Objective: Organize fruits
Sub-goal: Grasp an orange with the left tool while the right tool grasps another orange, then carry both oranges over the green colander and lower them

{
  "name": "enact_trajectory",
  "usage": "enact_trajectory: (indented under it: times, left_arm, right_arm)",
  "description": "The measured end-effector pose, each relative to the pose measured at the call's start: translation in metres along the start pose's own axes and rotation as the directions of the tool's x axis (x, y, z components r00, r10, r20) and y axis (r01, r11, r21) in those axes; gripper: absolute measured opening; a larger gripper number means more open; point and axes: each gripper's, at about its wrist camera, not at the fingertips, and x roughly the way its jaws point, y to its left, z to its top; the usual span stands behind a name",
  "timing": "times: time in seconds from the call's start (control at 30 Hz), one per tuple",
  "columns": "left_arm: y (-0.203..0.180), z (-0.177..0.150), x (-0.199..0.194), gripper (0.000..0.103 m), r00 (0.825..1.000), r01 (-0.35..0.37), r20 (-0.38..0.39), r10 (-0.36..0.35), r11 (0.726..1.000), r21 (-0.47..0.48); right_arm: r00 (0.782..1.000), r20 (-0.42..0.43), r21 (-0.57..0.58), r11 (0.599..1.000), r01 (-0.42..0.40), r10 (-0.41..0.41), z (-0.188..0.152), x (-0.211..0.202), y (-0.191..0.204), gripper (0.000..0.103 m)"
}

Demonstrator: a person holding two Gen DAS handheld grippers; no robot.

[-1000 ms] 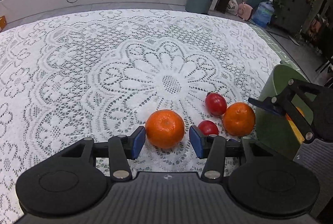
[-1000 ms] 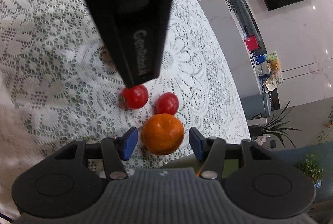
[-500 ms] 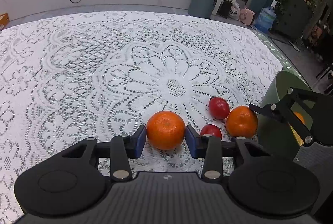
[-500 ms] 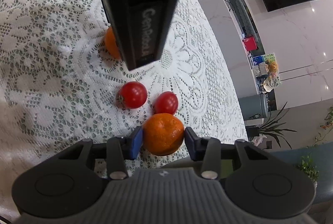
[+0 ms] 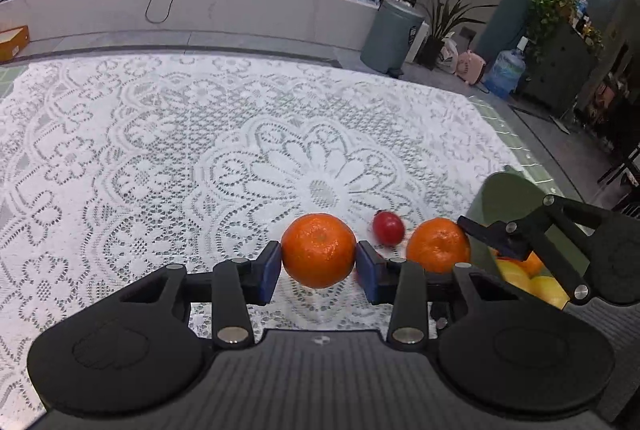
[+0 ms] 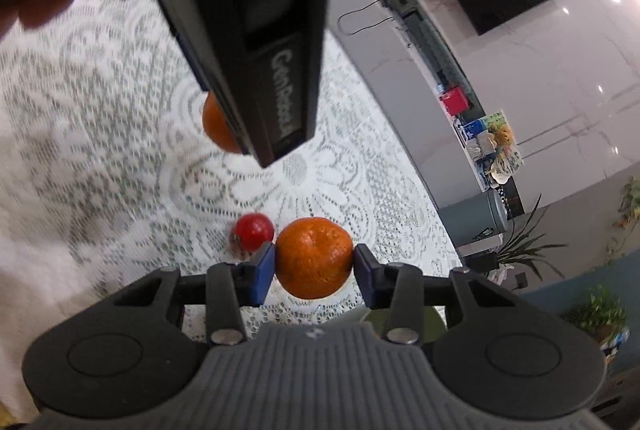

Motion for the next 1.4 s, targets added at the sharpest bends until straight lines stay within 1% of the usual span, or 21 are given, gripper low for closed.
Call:
enact_trajectory:
  times: [0.17, 0.3, 0.47, 0.63, 0.8, 1.03, 1.17, 1.4]
  left_arm:
    - [-0.016, 0.003, -0.020, 0.046, 0.999, 0.016, 0.028, -0.017, 0.999, 0.028]
    - [-0.031, 0.003, -0.035, 0.046, 0.998, 0.026, 0.051, -0.029, 0.998, 0.055]
    - [-0.051, 0.000, -0.051, 0.046, 0.997, 0.043, 0.066, -0.049, 0.995, 0.087]
    - [-0.072, -0.004, -0.059, 0.046, 0.995, 0.055, 0.075, -0.065, 0.990, 0.128]
    - [-0.094, -0.009, -0.060, 0.046, 0.994, 0.072, 0.069, -0.085, 0.983, 0.167]
    - [-0.119, -0.013, -0.052, 0.046, 0.994, 0.089, 0.042, -0.100, 0.971, 0.221]
    - [-0.128, -0.014, -0.046, 0.046, 0.994, 0.094, 0.029, -0.104, 0.965, 0.245]
    - [-0.140, -0.014, -0.031, 0.046, 0.995, 0.098, -0.002, -0.102, 0.958, 0.271]
  right_arm:
    - [0.999, 0.041, 0.146, 0.988, -0.041, 0.035, -0.001, -0.024, -0.016, 0.040]
    - [0.996, 0.072, 0.230, 0.971, -0.059, 0.043, -0.005, -0.042, -0.030, 0.040]
    - [0.993, 0.109, 0.341, 0.936, -0.082, 0.047, -0.021, -0.067, -0.044, 0.040]
    - [0.992, 0.115, 0.428, 0.900, -0.088, 0.042, -0.044, -0.081, -0.056, 0.040]
    - [0.993, 0.112, 0.503, 0.859, -0.097, 0.047, -0.068, -0.087, -0.068, 0.040]
    - [0.995, 0.097, 0.564, 0.822, -0.075, 0.025, -0.098, -0.091, -0.083, 0.040]
    - [0.996, 0.086, 0.603, 0.795, -0.066, 0.018, -0.112, -0.086, -0.092, 0.040]
    - [0.997, 0.069, 0.679, 0.731, -0.062, 0.020, -0.129, -0.072, -0.106, 0.040]
